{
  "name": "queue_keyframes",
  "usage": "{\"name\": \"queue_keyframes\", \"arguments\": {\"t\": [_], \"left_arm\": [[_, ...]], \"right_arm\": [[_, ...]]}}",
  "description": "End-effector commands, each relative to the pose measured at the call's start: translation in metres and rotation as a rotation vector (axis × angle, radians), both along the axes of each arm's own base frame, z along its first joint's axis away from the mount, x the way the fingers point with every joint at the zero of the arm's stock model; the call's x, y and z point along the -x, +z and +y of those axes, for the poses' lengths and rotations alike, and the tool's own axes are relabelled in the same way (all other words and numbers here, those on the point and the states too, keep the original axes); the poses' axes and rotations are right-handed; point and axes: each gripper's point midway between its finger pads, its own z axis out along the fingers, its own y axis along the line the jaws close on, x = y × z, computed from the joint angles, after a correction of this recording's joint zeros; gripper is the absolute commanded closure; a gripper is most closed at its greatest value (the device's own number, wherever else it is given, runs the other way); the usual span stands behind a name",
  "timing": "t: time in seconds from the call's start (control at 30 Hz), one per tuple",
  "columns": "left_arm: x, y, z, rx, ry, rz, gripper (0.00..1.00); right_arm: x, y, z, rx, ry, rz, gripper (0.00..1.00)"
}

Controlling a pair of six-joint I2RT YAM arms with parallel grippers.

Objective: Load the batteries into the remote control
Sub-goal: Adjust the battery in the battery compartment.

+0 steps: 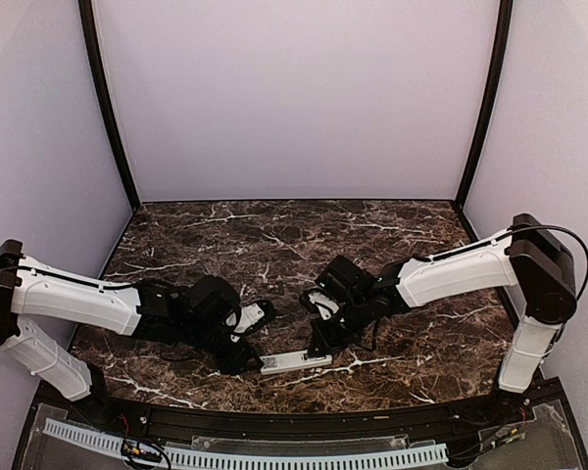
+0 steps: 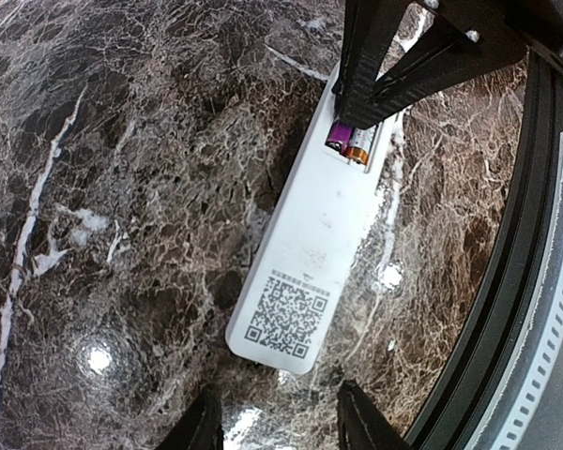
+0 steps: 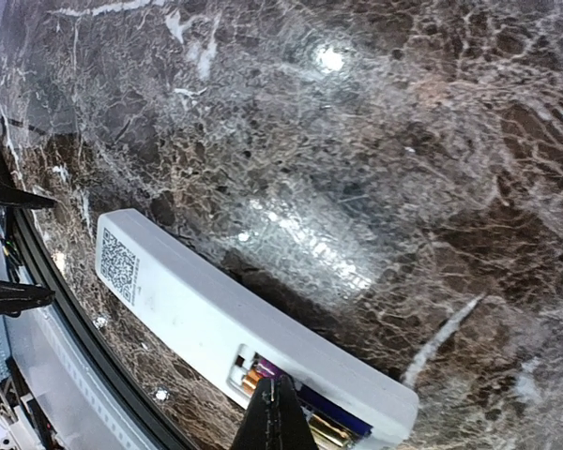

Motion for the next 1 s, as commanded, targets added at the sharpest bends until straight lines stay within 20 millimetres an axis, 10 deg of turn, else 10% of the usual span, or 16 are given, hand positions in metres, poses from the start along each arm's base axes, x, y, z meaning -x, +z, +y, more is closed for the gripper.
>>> {"name": "queue_keyframes", "arguments": {"t": [0.0,0.2,0.6,0.97], "left_arm": [[0.005,-0.005,0.003,-0.004,-0.008,0.009,0.59],[0.005,-0.003,0.003,0.006,-0.010,-0.002,0.59],[0.004,-0.006,0.002,-0.005,-0.018,0.004,0.59],[0.003,-0.002,0.003,-0.002,-0.013,-0.010,0.59]], "right_arm": [[-0.008,0.029,-0.004,0.028,0.008,-0.064,1.00],[-0.009,0.041,0.001,0.006,0.015,-0.070,1.00],[0.010,-0.036,-0.032,0.149,-0.017,0.049,1.00],[0.001,0.033,0.001,0.056,0.055,-0.070,1.00]]}}
